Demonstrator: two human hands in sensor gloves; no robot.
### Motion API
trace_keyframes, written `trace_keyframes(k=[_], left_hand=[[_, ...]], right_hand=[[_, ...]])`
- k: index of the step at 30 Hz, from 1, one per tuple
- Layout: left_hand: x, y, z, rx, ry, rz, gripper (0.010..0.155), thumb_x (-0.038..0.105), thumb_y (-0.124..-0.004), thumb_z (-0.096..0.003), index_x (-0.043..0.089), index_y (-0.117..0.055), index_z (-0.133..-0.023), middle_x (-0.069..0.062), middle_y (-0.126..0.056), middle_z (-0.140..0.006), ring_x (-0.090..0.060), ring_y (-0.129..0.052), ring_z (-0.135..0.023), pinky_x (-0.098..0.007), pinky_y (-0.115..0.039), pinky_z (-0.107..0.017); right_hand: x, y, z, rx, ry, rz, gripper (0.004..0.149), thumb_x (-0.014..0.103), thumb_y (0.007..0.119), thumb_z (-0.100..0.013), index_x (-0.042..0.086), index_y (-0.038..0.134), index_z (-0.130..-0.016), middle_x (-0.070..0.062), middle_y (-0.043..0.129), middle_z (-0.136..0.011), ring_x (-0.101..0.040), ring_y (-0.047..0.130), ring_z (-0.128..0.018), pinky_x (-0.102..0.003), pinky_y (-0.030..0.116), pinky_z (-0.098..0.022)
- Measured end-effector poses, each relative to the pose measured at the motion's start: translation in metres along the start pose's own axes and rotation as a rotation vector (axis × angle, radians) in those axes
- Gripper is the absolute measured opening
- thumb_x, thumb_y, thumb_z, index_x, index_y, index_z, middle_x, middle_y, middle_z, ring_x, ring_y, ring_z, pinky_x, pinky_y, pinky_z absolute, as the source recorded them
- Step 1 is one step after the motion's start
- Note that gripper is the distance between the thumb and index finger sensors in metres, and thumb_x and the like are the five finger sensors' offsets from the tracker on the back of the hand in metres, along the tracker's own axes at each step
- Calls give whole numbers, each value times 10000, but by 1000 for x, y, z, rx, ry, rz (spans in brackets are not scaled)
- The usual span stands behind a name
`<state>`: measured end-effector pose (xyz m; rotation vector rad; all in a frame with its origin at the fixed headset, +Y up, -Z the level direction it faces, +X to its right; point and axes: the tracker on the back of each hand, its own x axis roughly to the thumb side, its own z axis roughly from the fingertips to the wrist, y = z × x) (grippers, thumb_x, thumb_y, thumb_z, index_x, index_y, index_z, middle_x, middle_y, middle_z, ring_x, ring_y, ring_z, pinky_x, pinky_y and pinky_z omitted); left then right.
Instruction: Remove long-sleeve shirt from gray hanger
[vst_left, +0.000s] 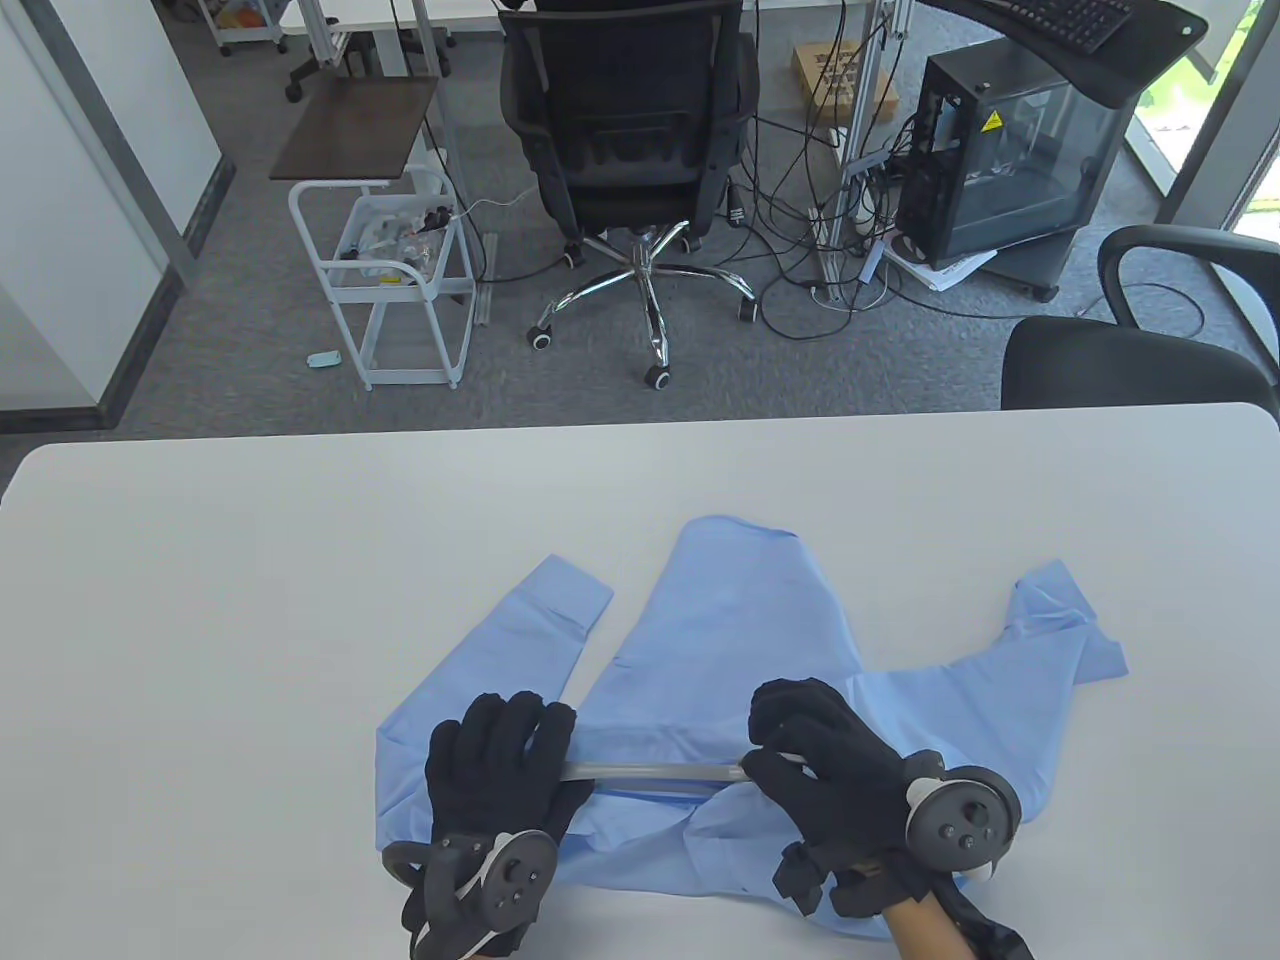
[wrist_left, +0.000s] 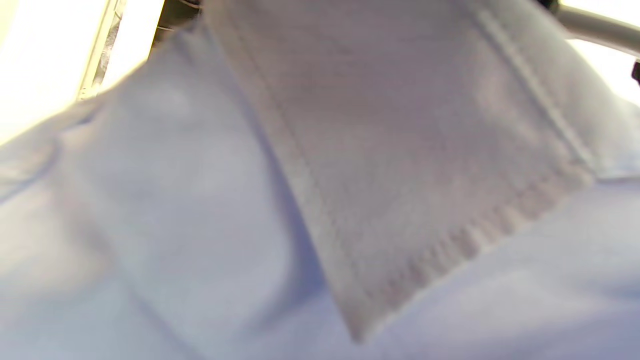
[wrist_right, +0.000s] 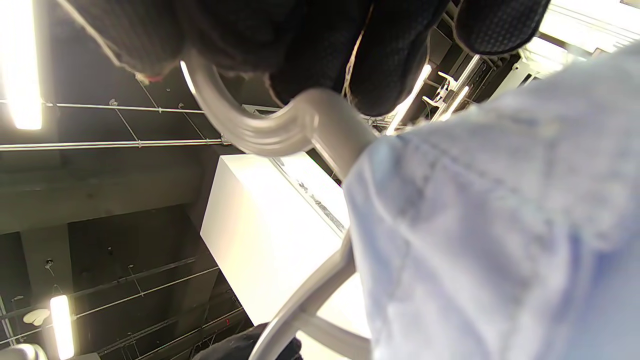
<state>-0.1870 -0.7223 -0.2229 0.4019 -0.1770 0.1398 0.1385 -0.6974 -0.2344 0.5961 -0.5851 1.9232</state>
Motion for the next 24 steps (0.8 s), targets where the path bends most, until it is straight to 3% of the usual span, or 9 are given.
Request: trace_keyframes(k=[4,13,18,20,24], left_hand=[[-5,-4,-3,-86,30,34,681,592,-685,-523,399,-460,-1136,-13,-547,-1200,-432,-581,-1125,-636,-397,-821],[-9,-9,-5,-193,-12,142,617,486,-657,-568,399,-432,-1136,-6,-540,-1196,-380,-675,-1091,-629,-428,-818],[-11,-8,-5,-182,-59,232,624,562,-591,-543,394,-467,-1131,-3,-600,-1173,-351,-708,-1080,-621,-439,-821],[-11,-8,-6,-186,-74,277,616,558,-618,-537,385,-507,-1118,2,-646,-1146,-334,-741,-1057,-614,-451,-819],[-11,-10,-5,-166,-32,220,624,580,-595,-534,394,-495,-1122,17,-670,-1135,-323,-758,-1048,-603,-482,-814]], right_hand=[[-1,-3,0,-2,-14,43,411,598,779,-543,202,886,-576,-13,875,-843,-366,848,-897,-707,591,-687],[-4,-7,0,-17,-8,76,413,595,782,-540,198,891,-563,-16,882,-830,-366,852,-892,-709,591,-685],[-9,-14,0,-45,12,85,414,601,777,-543,203,889,-564,-12,882,-830,-360,855,-891,-705,596,-686],[-13,-18,0,-53,22,73,417,604,775,-544,204,889,-564,-12,882,-829,-362,857,-888,-705,597,-684],[-16,-20,0,-46,17,35,418,602,779,-542,200,890,-557,-9,883,-824,-357,855,-891,-705,595,-689]])
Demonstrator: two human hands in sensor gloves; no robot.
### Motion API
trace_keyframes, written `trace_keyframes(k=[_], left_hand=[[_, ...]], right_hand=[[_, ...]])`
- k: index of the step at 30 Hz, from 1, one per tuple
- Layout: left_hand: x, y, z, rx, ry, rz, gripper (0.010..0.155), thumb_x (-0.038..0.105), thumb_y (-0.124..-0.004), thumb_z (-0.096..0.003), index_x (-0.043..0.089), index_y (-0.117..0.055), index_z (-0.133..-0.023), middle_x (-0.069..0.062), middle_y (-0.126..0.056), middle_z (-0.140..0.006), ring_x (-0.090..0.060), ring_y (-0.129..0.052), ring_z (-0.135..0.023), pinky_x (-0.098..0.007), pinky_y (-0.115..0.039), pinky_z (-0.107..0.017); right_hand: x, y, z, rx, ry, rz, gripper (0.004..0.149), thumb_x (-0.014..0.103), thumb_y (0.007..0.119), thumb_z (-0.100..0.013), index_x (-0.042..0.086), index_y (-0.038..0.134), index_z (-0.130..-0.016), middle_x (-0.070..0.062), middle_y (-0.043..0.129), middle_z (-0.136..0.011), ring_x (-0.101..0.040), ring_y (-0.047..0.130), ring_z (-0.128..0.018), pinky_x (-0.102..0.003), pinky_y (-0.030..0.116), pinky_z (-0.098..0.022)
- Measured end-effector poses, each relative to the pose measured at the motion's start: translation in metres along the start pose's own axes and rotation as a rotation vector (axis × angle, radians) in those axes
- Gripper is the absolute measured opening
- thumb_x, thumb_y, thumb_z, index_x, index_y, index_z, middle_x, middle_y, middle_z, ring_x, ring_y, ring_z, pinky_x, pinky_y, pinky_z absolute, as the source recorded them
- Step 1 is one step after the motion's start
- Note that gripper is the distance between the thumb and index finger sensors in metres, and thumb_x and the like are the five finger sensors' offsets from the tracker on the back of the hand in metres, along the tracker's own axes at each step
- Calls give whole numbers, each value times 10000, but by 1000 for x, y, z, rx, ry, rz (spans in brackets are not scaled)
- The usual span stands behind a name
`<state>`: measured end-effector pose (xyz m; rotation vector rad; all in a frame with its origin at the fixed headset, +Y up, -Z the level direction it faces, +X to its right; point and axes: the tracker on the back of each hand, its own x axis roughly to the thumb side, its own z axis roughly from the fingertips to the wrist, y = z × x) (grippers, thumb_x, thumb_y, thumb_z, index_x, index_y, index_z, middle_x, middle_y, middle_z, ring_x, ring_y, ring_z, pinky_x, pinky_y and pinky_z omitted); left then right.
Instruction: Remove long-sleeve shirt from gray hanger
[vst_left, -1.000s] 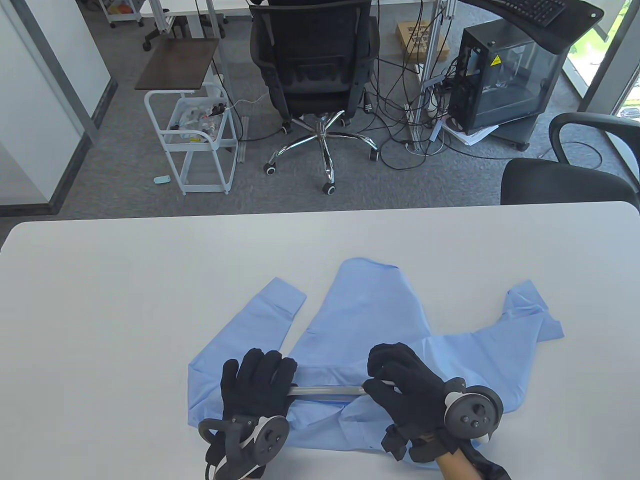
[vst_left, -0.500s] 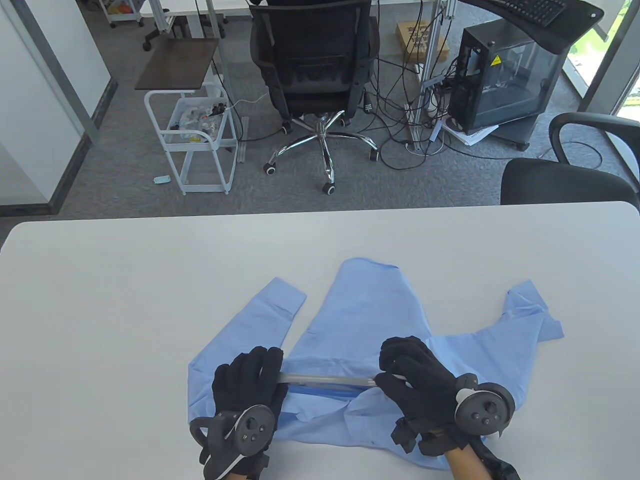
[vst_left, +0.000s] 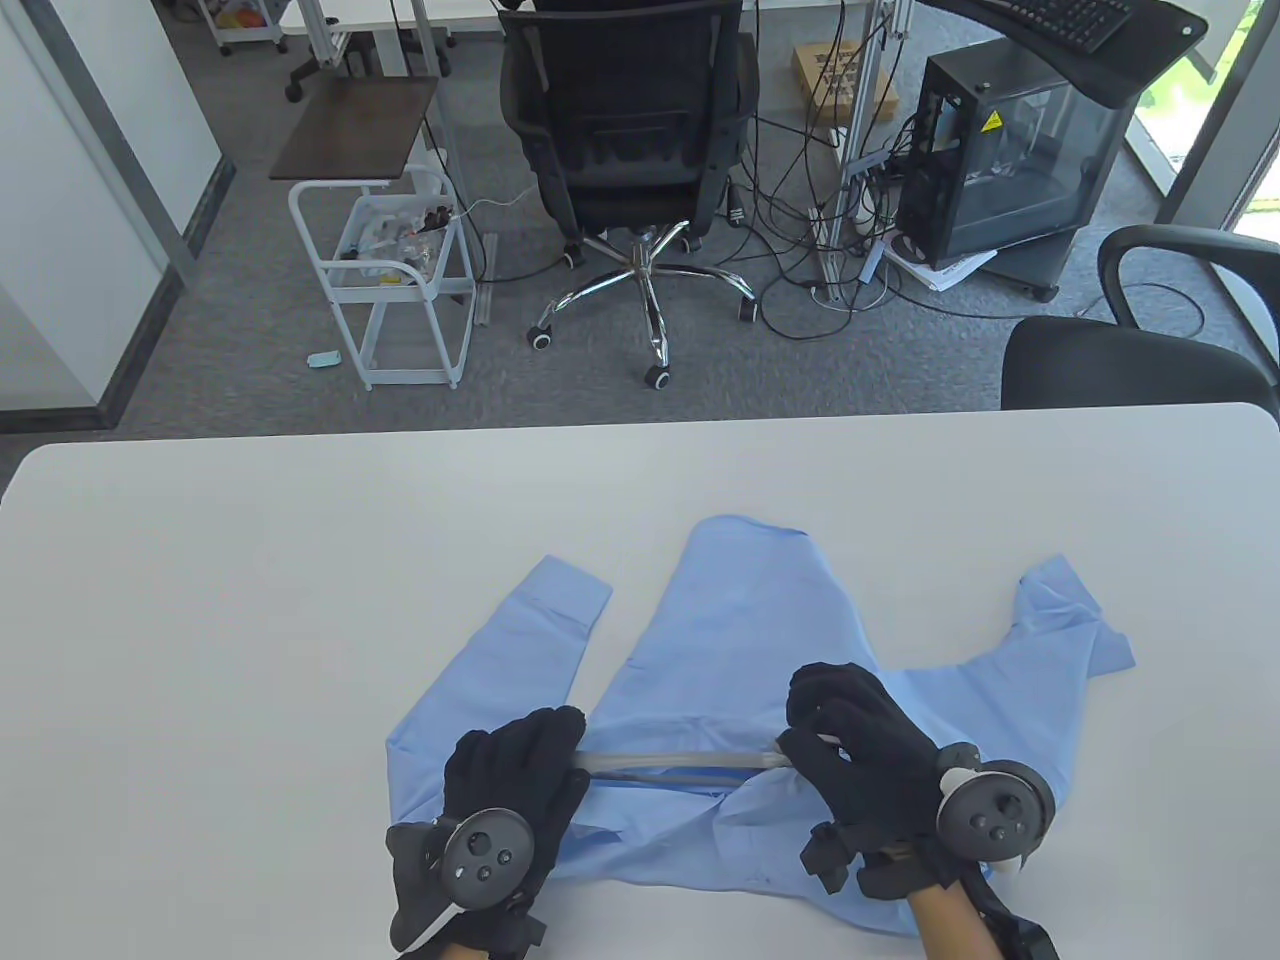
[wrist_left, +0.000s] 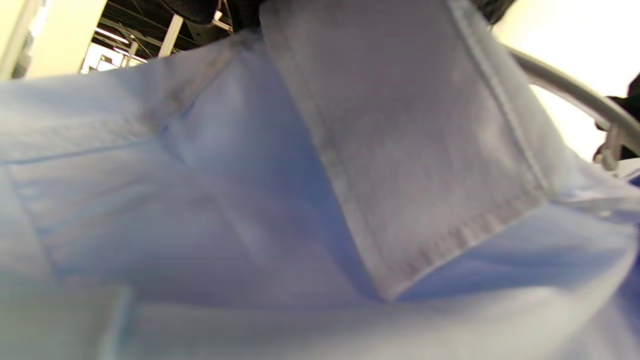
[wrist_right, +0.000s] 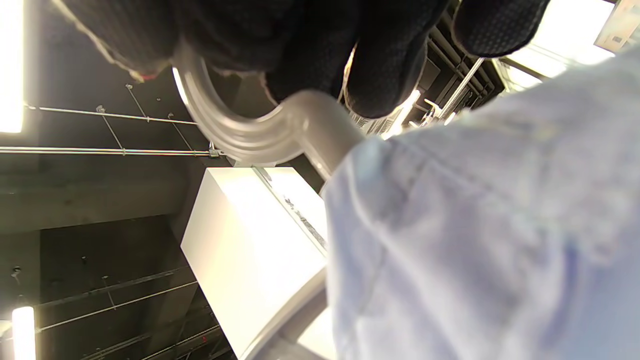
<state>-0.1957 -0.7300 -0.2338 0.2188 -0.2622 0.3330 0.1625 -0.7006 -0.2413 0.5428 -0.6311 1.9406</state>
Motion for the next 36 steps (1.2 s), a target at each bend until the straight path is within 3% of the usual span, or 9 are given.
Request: trace_keyframes(k=[6,17,36], left_hand=[[-8,-1,-1,3,95,-10,586,541,-555,-559,405,-476,-1123,53,-689,-1129,-380,-716,-1069,-602,-485,-810],[-7,-2,-2,22,106,-56,527,424,-679,-569,360,-572,-1081,140,-844,-985,-286,-837,-1007,-598,-498,-805],[-16,-3,-5,43,184,-96,489,428,-676,-556,413,-641,-1044,194,-886,-959,-261,-838,-1015,-590,-504,-808]], right_hand=[[4,2,1,15,-34,-11,419,602,779,-541,198,890,-549,4,884,-818,-343,858,-893,-700,593,-703],[4,2,2,2,-35,-2,421,606,779,-538,199,889,-546,7,885,-815,-331,861,-888,-695,596,-704],[2,1,3,-29,-12,40,430,604,780,-541,192,903,-521,-6,907,-782,-353,869,-869,-718,582,-684]])
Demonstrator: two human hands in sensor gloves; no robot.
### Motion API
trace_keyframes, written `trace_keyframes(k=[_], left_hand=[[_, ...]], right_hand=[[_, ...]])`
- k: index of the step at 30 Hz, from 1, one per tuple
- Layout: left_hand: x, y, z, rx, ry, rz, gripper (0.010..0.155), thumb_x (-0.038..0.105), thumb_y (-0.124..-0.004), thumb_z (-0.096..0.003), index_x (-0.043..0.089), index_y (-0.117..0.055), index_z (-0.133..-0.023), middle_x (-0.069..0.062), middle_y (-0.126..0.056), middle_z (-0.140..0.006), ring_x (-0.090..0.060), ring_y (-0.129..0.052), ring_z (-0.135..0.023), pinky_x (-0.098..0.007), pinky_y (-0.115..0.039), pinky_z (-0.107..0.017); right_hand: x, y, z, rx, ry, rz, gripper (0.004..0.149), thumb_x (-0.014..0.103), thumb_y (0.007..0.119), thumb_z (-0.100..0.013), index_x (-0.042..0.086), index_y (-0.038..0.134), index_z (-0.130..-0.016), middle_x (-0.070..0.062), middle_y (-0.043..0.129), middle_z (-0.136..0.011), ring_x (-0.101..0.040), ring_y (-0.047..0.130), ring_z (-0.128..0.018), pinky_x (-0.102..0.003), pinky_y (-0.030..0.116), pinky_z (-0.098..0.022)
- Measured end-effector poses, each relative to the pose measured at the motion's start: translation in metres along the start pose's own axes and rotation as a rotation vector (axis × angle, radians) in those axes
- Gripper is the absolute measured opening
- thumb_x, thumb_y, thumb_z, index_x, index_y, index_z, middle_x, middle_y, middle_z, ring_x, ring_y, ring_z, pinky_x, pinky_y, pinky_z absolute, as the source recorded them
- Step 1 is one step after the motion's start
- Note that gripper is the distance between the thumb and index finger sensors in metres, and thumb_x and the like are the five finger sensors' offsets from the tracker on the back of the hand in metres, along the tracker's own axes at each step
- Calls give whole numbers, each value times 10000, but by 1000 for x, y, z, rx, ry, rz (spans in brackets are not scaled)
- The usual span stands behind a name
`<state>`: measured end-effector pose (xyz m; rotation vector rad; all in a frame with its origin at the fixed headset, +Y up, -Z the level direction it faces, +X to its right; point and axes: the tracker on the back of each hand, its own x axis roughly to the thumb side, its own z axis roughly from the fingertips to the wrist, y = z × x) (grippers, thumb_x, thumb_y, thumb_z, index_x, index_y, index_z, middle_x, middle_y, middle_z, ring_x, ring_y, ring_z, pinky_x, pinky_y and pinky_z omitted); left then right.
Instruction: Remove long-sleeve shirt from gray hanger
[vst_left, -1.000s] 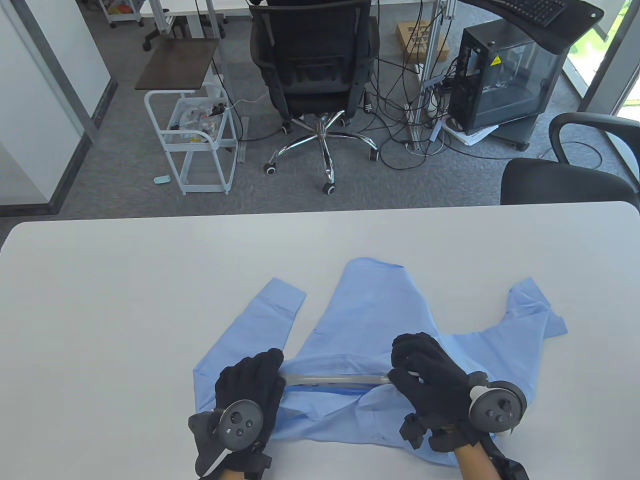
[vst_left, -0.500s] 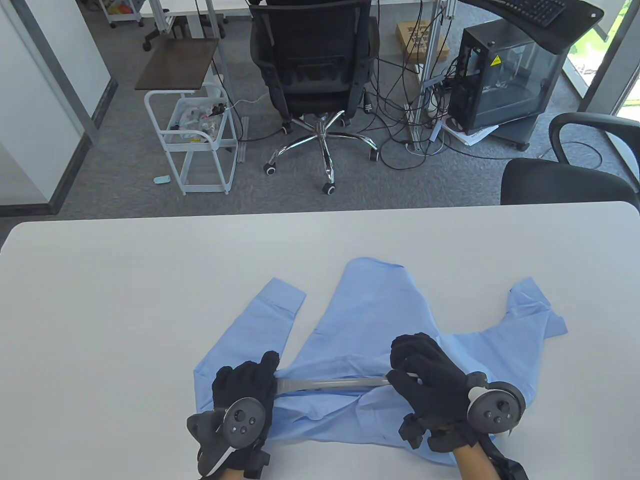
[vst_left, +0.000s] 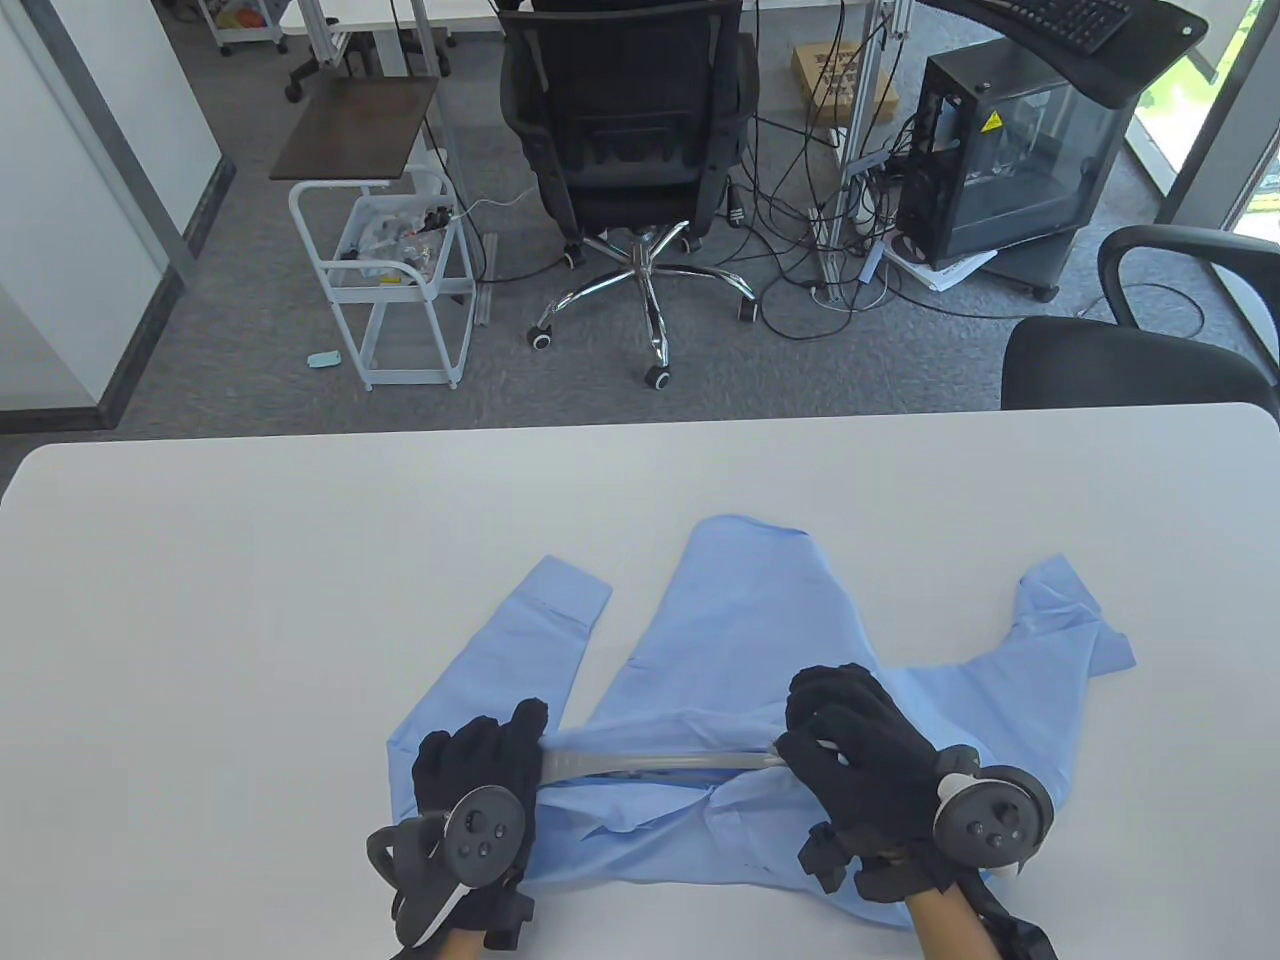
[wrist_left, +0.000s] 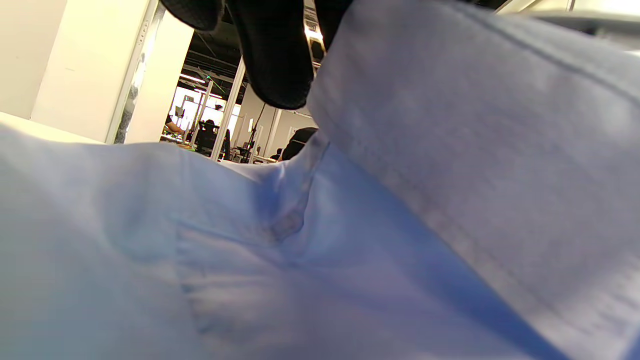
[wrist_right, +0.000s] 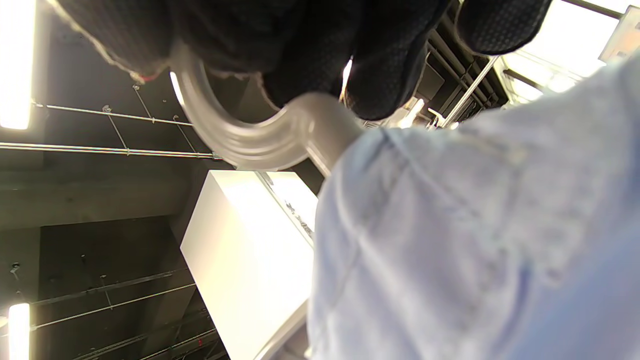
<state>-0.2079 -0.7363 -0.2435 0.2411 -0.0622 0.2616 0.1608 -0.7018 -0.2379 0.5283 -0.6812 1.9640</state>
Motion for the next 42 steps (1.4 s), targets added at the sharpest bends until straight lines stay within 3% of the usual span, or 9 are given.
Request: trace_keyframes(k=[19,27,31,38,42], left_hand=[[-8,-9,-8,-23,57,-10,478,442,-666,-552,423,-662,-1029,203,-905,-948,-240,-846,-1010,-579,-509,-809],[-12,-7,-7,-21,73,-12,462,444,-658,-550,427,-681,-1012,198,-904,-950,-248,-854,-1005,-576,-517,-806],[-15,-9,-9,-82,85,9,466,453,-628,-557,424,-657,-1021,114,-906,-969,-280,-849,-1007,-585,-515,-803],[-19,-6,-10,-108,81,108,470,447,-638,-556,398,-659,-1023,115,-976,-858,-231,-922,-932,-567,-556,-790],[-18,-4,-9,-67,52,133,466,432,-646,-556,379,-662,-1018,137,-973,-816,-205,-926,-908,-566,-548,-794]], right_hand=[[-3,-1,-1,4,17,-5,440,611,786,-552,200,911,-456,25,935,-726,-337,883,-854,-751,557,-673],[-5,5,-2,32,57,-147,439,594,781,-558,193,894,-420,54,948,-689,-289,974,-755,-710,617,-672],[-7,6,-2,38,68,-196,440,581,775,-567,184,890,-417,57,947,-688,-270,1010,-710,-683,643,-674],[-8,5,-2,22,89,-235,444,581,770,-565,185,885,-401,70,949,-670,-246,1034,-664,-664,663,-674],[-10,3,-2,-1,107,-265,448,580,763,-571,184,882,-399,77,946,-669,-243,1034,-659,-655,668,-676]])
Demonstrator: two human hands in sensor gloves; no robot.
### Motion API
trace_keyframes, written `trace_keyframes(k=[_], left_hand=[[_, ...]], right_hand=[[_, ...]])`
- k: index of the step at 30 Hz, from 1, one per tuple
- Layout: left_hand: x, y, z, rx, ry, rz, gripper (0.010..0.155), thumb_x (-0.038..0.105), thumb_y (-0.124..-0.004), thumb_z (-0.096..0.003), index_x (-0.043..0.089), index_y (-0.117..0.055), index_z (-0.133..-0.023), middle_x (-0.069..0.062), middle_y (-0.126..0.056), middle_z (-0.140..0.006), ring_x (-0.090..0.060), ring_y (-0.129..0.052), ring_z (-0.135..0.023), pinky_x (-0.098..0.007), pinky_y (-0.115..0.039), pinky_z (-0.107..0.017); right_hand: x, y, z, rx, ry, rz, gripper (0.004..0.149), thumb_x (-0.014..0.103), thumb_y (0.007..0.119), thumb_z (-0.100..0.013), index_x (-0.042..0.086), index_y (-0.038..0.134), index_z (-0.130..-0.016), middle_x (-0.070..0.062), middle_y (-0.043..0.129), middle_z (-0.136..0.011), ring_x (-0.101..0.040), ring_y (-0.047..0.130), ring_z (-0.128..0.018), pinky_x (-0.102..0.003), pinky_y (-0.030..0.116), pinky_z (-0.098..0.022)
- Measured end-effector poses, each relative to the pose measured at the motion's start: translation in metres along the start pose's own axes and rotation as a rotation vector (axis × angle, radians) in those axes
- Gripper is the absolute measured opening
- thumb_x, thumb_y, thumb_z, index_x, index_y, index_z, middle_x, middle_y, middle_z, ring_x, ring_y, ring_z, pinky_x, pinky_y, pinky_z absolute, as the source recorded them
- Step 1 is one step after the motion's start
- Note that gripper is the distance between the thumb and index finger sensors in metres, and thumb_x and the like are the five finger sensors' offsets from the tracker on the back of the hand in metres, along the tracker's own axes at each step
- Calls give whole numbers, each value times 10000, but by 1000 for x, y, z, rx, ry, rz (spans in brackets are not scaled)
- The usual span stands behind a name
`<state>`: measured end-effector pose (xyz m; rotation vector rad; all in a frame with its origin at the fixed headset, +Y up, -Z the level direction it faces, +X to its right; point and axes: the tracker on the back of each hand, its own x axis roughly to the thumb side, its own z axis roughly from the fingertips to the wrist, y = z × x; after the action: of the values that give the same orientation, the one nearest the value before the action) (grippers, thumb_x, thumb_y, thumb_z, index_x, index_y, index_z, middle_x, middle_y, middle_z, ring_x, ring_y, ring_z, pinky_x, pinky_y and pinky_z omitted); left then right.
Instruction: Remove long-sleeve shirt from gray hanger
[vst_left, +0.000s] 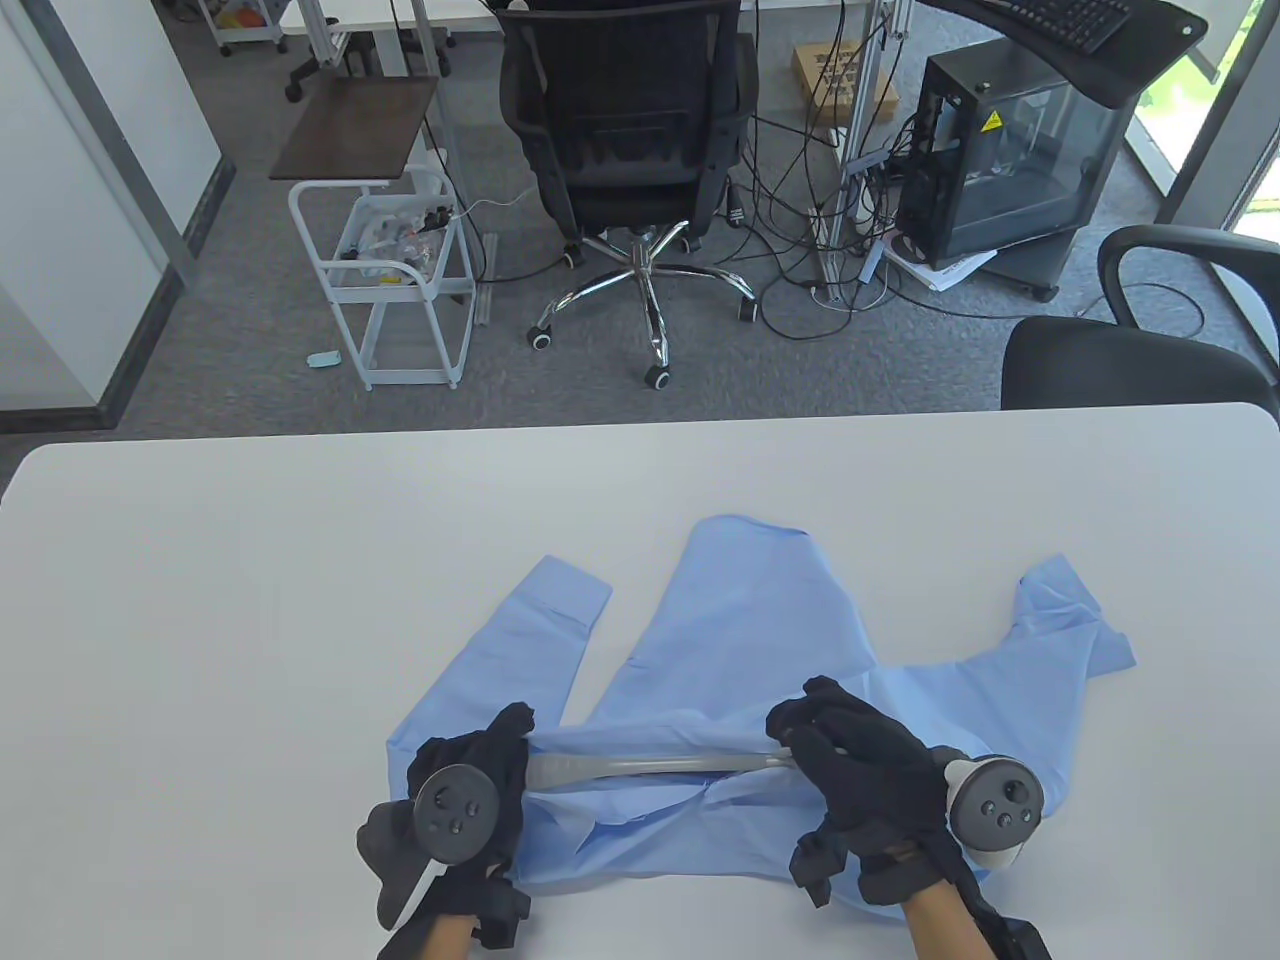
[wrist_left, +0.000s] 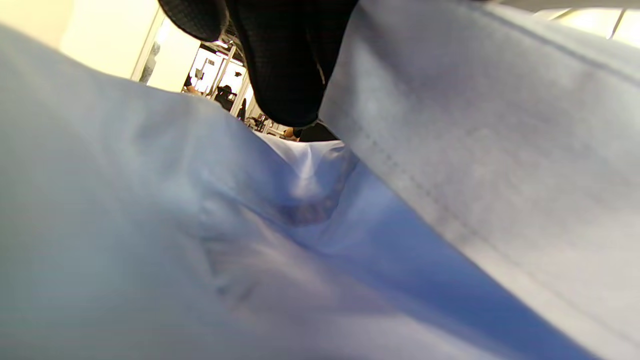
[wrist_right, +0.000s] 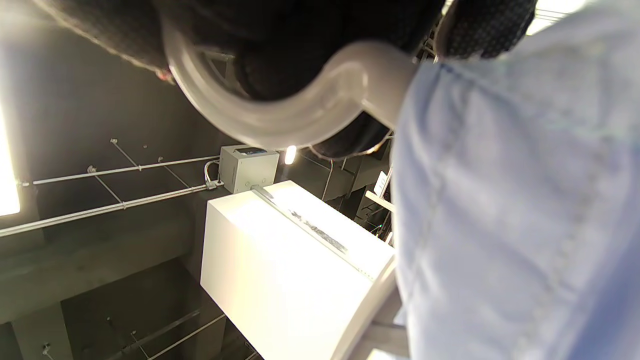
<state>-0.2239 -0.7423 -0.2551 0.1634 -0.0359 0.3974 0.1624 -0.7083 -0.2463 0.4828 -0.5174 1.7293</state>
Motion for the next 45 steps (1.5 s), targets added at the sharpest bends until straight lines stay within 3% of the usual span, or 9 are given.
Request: trace_keyframes(k=[22,29,32,35,39,45], left_hand=[[-9,-4,-4,-40,69,69,457,474,-695,-533,367,-726,-976,175,-984,-782,-177,-923,-908,-562,-542,-793],[-6,-13,-6,-72,74,9,453,485,-735,-519,365,-746,-955,174,-989,-762,-184,-917,-907,-570,-531,-795],[-6,-19,-6,-70,87,-50,450,493,-741,-516,379,-743,-952,147,-920,-817,-223,-852,-956,-584,-501,-801],[-4,-32,-9,-175,99,-138,447,504,-746,-514,390,-752,-947,85,-802,-908,-292,-727,-1030,-610,-447,-807],[-4,-37,-11,-178,103,-143,452,516,-744,-515,388,-749,-949,68,-779,-943,-313,-692,-1053,-614,-431,-809],[-9,-21,-9,-199,55,-80,780,634,-745,-452,319,-498,-1121,5,-637,-1126,-390,-581,-1119,-644,-374,-817]], right_hand=[[-1,-5,1,-69,11,34,452,580,761,-569,197,884,-363,85,963,-624,-222,1050,-608,-674,670,-657],[2,-6,1,-87,11,-11,453,582,756,-573,201,880,-364,90,961,-623,-218,1053,-600,-666,676,-658],[0,-3,2,-66,24,-51,455,580,756,-575,196,879,-365,91,957,-626,-214,1043,-613,-657,679,-661],[0,1,2,-53,27,-74,456,578,758,-574,192,878,-362,90,957,-622,-217,1045,-606,-649,684,-660],[0,3,2,-43,24,-71,456,577,756,-575,192,876,-361,88,956,-621,-221,1045,-602,-645,686,-658],[0,0,2,-46,12,-42,458,576,755,-574,191,877,-358,79,960,-615,-226,1044,-598,-649,684,-654]])
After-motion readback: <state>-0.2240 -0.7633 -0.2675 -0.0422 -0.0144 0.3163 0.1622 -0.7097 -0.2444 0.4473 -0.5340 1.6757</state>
